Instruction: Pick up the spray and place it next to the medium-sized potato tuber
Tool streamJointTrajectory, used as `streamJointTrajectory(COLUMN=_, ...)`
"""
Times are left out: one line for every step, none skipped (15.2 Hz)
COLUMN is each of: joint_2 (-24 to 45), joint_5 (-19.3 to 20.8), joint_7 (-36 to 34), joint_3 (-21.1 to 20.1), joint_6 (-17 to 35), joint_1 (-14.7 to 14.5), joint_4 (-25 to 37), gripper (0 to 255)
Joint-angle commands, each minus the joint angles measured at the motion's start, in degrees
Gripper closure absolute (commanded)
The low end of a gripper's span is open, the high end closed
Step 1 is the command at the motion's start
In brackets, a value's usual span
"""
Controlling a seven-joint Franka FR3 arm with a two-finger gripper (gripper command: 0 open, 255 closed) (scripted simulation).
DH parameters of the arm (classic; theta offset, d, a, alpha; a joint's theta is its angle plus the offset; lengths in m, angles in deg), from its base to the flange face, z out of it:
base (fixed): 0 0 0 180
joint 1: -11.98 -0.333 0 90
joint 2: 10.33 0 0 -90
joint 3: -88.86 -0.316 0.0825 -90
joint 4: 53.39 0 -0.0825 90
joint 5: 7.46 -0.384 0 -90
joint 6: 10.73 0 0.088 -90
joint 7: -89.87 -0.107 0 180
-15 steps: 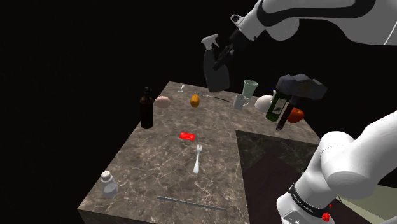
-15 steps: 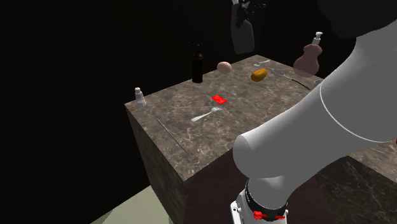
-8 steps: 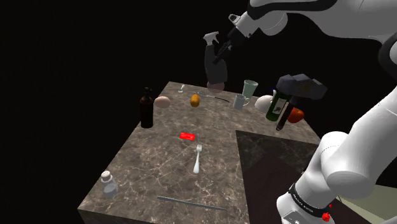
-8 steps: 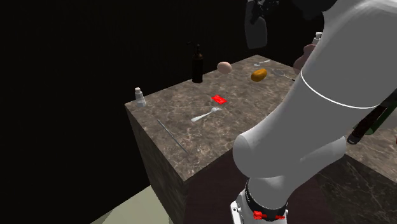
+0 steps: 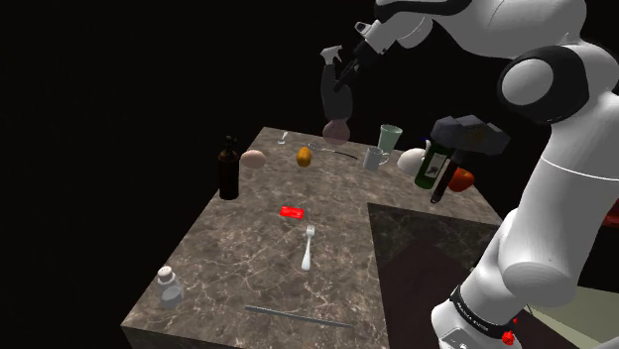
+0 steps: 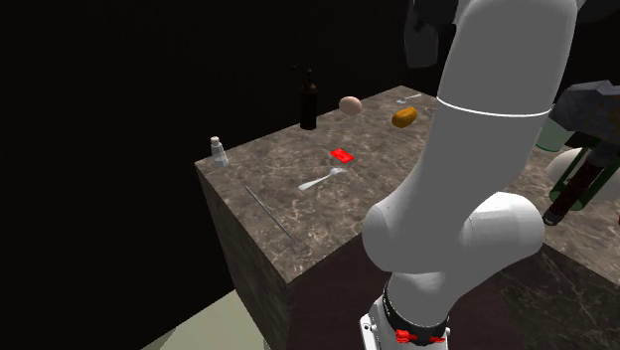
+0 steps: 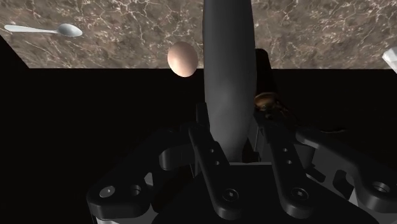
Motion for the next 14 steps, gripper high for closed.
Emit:
streamJointTrajectory(joint_2=5.29, joint_5=-3.03, joint_7=1.59, joint_3=0.67, joint_6=-3.09, joint_1=2.46, joint_4=6.54, gripper=255)
streamJointTrajectory(joint_2=7.4, joint_5=-4.16, joint_7=2.06, joint_3=0.76, joint_6=-4.37, joint_1=3.71, joint_4=9.29, gripper=255)
streamJointTrajectory(joint_2=7.19, joint_5=-4.1, joint_7=2.38, joint_3=0.6, joint_6=-3.59, joint_1=3.63, joint_4=8.29, gripper=255)
streamJointTrajectory(joint_2=7.01, joint_5=-4.1, joint_7=2.72, joint_3=0.55, joint_6=-2.84, joint_1=3.48, joint_4=7.32, gripper=255)
streamJointTrajectory(joint_2=6.86, joint_5=-4.12, joint_7=3.06, joint_3=0.51, joint_6=-2.1, joint_1=3.32, joint_4=6.37, gripper=255)
streamJointTrajectory(joint_2=6.72, joint_5=-4.16, joint_7=3.4, joint_3=0.47, joint_6=-1.37, joint_1=3.17, joint_4=5.46, gripper=255)
streamJointTrajectory(joint_2=6.6, joint_5=-4.21, joint_7=3.75, joint_3=0.43, joint_6=-0.66, joint_1=3.04, joint_4=4.57, gripper=255)
streamJointTrajectory(joint_2=6.5, joint_5=-4.27, joint_7=4.09, joint_3=0.39, joint_6=0.04, joint_1=2.91, joint_4=3.7, gripper=255)
streamJointTrajectory(joint_2=6.42, joint_5=-4.35, joint_7=4.44, joint_3=0.35, joint_6=0.74, joint_1=2.8, joint_4=2.86, gripper=255)
streamJointTrajectory(joint_2=6.35, joint_5=-4.44, joint_7=4.8, joint_3=0.3, joint_6=1.42, joint_1=2.69, joint_4=2.04, gripper=255)
streamJointTrajectory(joint_2=6.3, joint_5=-4.55, joint_7=5.15, joint_3=0.25, joint_6=2.1, joint_1=2.59, joint_4=1.24, gripper=255)
streamJointTrajectory(joint_2=6.26, joint_5=-4.67, joint_7=5.51, joint_3=0.2, joint_6=2.77, joint_1=2.5, joint_4=0.46, gripper=255)
streamJointTrajectory(joint_2=6.24, joint_5=-4.8, joint_7=5.87, joint_3=0.15, joint_6=3.42, joint_1=2.42, joint_4=-0.29, gripper=255)
streamJointTrajectory(joint_2=6.23, joint_5=-4.95, joint_7=6.24, joint_3=0.1, joint_6=4.07, joint_1=2.34, joint_4=-1.03, gripper=255)
